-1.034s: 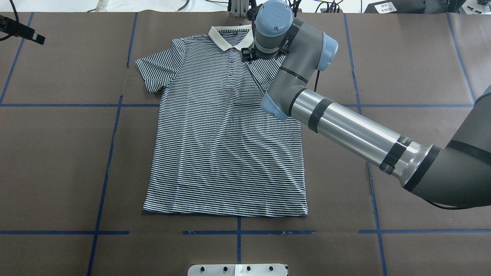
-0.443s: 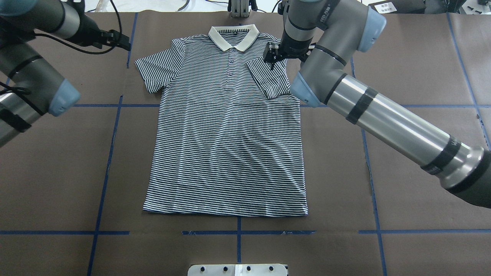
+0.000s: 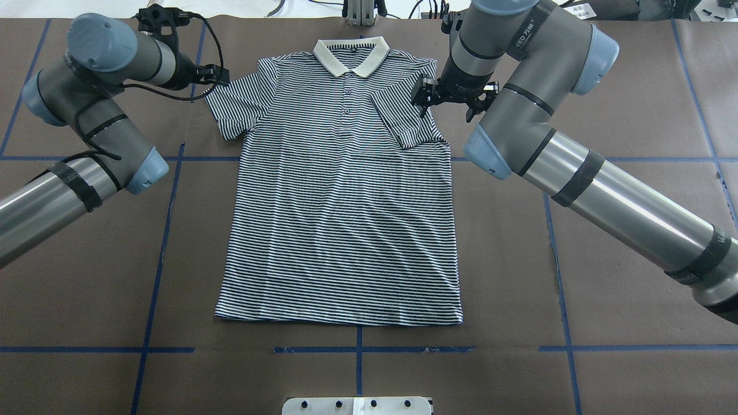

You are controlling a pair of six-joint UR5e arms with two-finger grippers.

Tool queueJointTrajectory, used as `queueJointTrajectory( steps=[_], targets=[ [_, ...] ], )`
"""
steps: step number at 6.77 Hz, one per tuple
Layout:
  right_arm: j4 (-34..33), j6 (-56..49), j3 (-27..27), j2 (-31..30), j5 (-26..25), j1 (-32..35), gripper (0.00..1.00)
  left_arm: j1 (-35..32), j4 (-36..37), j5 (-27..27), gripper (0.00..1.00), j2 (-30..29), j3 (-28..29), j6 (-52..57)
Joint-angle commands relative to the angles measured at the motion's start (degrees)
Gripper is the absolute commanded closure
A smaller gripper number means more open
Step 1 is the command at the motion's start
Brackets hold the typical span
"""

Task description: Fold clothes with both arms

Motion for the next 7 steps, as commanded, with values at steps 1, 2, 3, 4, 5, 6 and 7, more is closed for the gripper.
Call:
queueJointTrajectory(
  steps=[1,2,3,4,5,6,7],
  targets=[
    [0.1,3.0,0.4,0.3,-0.1,-0.3,0.00,1.8,-1.7,4.3,0.04,-1.5,4.3,-1.7],
    [0.1,3.3,0.4,0.3,-0.1,-0.3,0.00,1.8,-3.3,4.8,0.04,-4.0,8.7,-1.9],
    [0.1,3.3,0.4,0.3,-0.2,-0.3,0.00,1.8,-4.3,6.5,0.04,-5.1,11.4,-1.9],
    [0.1,3.3,0.3,0.3,-0.3,-0.3,0.00,1.8,-4.5,6.7,0.06,-5.2,12.0,-1.9],
    [0.2,3.3,0.3,0.3,-0.3,-0.3,0.00,1.8,-5.6,6.7,0.06,-5.2,13.0,-1.9],
    [0.1,3.3,0.3,0.3,-0.3,-0.3,0.00,1.8,-6.0,6.7,0.07,-5.2,13.3,-1.8],
    [0.2,3.3,0.3,0.3,-0.3,-0.3,0.00,1.9,-5.9,6.7,0.07,-5.2,13.4,-1.7]
  ],
)
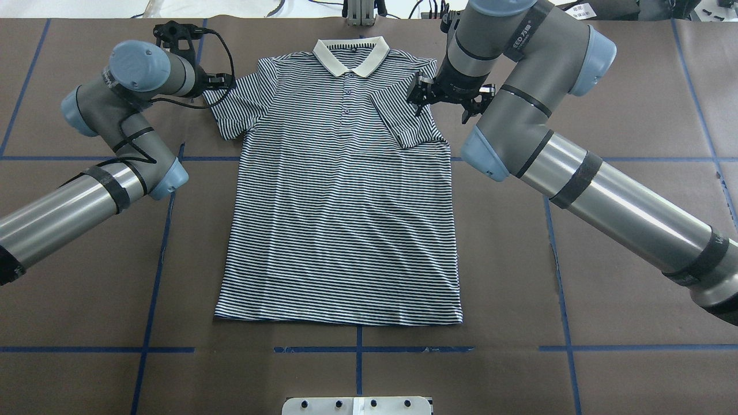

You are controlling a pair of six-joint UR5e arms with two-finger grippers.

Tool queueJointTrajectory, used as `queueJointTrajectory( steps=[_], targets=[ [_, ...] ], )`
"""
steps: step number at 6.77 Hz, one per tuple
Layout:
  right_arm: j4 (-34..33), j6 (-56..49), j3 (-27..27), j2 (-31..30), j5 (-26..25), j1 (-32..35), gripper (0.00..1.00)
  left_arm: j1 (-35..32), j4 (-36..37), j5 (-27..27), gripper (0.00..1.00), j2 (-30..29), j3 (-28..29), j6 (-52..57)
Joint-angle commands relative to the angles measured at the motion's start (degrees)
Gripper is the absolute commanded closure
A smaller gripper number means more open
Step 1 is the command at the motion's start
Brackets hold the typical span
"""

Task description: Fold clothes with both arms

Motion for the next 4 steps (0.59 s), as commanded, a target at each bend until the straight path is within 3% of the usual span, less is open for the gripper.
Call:
queueJointTrajectory(
  steps=[1,3,4],
  targets=[
    [0.1,0.0,-0.1,0.1,0.0,0.0,0.00,0.2,-0.2,-0.1,0.07,0.0,0.3,0.2],
    [0.1,0.1,-0.1,0.1,0.0,0.0,0.00,0.6,-0.2,-0.1,0.10,-0.1,0.2,0.1],
    [0.0,0.0,-0.2,0.0,0.0,0.0,0.00,0.6,-0.2,-0.2,0.22,0.0,0.2,0.1]
  ],
)
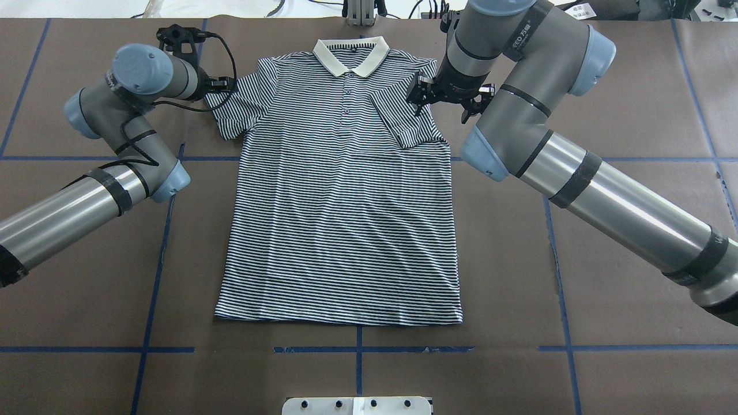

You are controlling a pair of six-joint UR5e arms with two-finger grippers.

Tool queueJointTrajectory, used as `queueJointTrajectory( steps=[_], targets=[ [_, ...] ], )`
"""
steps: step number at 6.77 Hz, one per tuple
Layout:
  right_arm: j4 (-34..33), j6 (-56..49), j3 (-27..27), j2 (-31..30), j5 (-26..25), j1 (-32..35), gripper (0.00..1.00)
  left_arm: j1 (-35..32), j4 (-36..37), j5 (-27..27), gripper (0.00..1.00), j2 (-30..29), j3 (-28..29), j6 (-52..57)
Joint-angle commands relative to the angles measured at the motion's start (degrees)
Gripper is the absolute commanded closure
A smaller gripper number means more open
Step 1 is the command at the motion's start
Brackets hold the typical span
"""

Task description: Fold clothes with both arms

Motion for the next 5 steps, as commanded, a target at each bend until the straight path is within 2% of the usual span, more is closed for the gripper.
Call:
queueJointTrajectory(
  steps=[1,3,5],
  targets=[
    [-0.1,0.0,-0.1,-0.1,0.0,0.0,0.00,0.1,0.0,-0.2,0.44,-0.1,0.0,0.0],
    [-0.1,0.0,-0.2,-0.1,0.0,0.0,0.00,0.1,0.1,-0.4,0.96,-0.1,-0.5,-0.3],
    [0.0,-0.1,-0.2,-0.2,0.0,0.0,0.00,0.1,1.7,-0.9,1.00,-0.6,-3.6,-0.4]
  ],
)
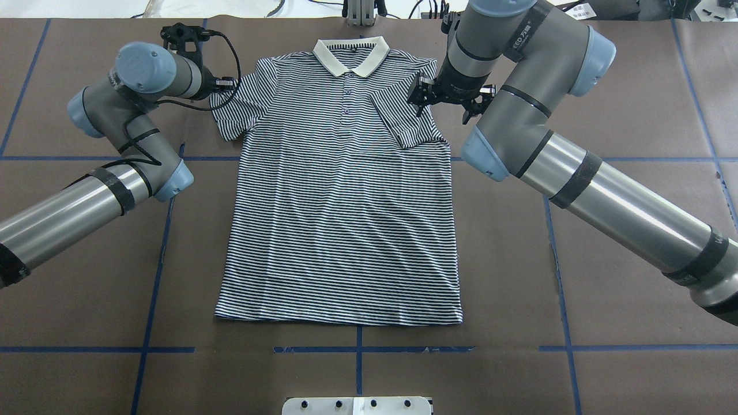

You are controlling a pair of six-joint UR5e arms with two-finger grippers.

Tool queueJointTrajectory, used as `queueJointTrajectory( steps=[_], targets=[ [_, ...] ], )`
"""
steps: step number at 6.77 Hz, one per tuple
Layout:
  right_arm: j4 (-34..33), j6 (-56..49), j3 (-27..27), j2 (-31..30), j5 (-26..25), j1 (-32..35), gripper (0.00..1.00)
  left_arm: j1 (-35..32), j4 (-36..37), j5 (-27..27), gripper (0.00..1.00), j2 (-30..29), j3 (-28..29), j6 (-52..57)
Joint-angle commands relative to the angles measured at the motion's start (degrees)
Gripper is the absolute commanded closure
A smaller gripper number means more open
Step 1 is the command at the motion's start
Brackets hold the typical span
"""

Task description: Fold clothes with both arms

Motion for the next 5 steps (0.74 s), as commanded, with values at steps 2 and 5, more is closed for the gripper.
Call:
queueJointTrajectory(
  steps=[2,5],
  targets=[
    [0.1,-0.1,-0.2,-0.2,0.0,0.0,0.00,0.0,18.3,-3.0,1.00,-1.3,-14.0,-5.9],
    [0.1,-0.2,-0.2,-0.5,-0.1,-0.2,0.00,5.9,17.8,-2.2,1.00,-11.2,-5.5,-20.9]
  ],
)
